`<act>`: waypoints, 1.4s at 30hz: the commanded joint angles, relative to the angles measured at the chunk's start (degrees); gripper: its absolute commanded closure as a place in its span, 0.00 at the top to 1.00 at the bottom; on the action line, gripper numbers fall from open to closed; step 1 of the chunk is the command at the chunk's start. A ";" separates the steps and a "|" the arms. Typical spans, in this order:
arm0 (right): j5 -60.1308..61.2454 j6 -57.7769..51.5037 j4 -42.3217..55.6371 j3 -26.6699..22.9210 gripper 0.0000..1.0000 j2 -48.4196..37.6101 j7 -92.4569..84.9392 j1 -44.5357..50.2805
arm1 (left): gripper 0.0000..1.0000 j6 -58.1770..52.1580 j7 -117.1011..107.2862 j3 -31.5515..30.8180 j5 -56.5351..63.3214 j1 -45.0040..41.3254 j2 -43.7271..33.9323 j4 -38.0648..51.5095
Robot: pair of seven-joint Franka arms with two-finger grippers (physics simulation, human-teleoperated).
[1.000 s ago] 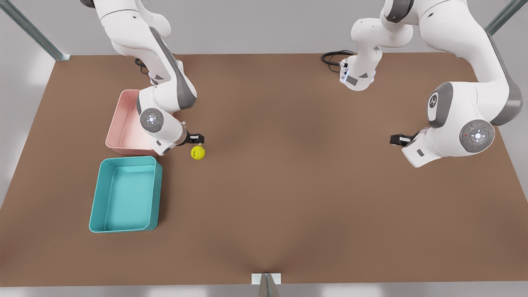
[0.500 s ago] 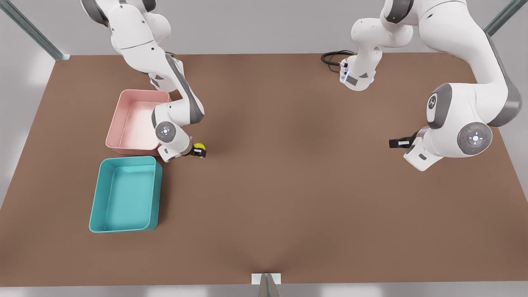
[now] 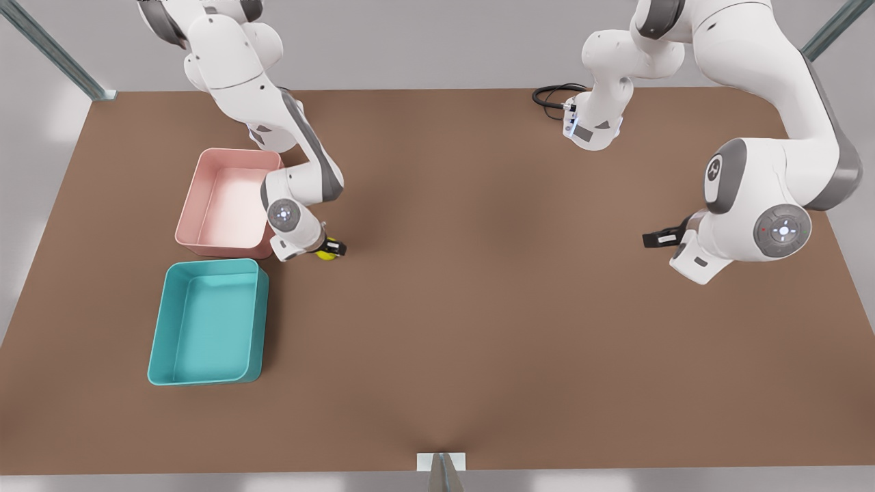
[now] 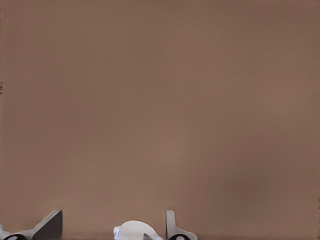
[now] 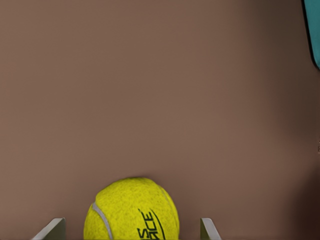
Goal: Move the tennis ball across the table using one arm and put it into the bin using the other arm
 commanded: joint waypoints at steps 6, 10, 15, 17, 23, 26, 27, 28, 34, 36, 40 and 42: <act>1.36 2.70 0.12 0.18 1.00 2.89 1.11 0.49 | 1.00 -1.47 -7.58 -0.65 -0.43 0.23 -0.88 0.29; 1.71 3.05 0.12 0.79 1.00 3.68 1.02 0.58 | 1.00 -1.29 -7.58 -1.00 -0.34 0.05 -0.88 0.29; 2.41 3.14 0.21 1.06 1.00 4.47 -0.12 0.31 | 1.00 -1.12 -7.58 -1.70 -0.34 0.05 -0.80 0.20; 4.26 3.05 0.21 1.06 1.00 4.29 -2.14 0.14 | 1.00 -1.12 -7.67 -1.70 -0.34 -0.04 -0.71 0.20; 4.79 3.05 0.65 1.06 0.96 4.56 -2.14 0.22 | 1.00 -1.12 -7.84 -1.70 -0.43 -0.21 -0.53 0.20; 5.05 2.96 0.74 1.06 0.80 4.47 -2.84 0.14 | 1.00 -1.03 -7.84 -1.70 -0.43 -0.21 -0.44 0.20; 5.14 2.87 0.65 1.06 0.77 4.12 -3.02 -0.13 | 1.00 -1.12 -7.84 -1.62 -0.43 -0.21 -0.44 0.20; 5.14 2.78 0.65 1.06 0.75 3.85 -3.11 -0.21 | 1.00 -1.12 -7.93 -1.70 -0.43 -0.21 -0.44 0.20; 6.02 2.35 1.26 1.06 0.63 1.92 -4.69 -1.01 | 1.00 -1.65 -7.67 -1.70 -0.34 -0.21 -0.44 0.20; 6.10 1.55 2.23 0.97 0.63 0.60 -6.18 -1.27 | 1.00 -4.99 -7.58 -2.67 -0.34 -0.04 -0.71 0.20; 6.02 -5.56 8.20 0.44 0.62 -2.21 -14.97 -4.43 | 1.00 -7.53 -7.49 -4.78 -0.16 0.14 -0.71 3.89; 5.23 -11.63 14.18 0.27 0.62 -2.12 -23.58 -9.00 | 1.00 -7.36 -7.49 -4.95 -0.25 0.05 -0.62 4.77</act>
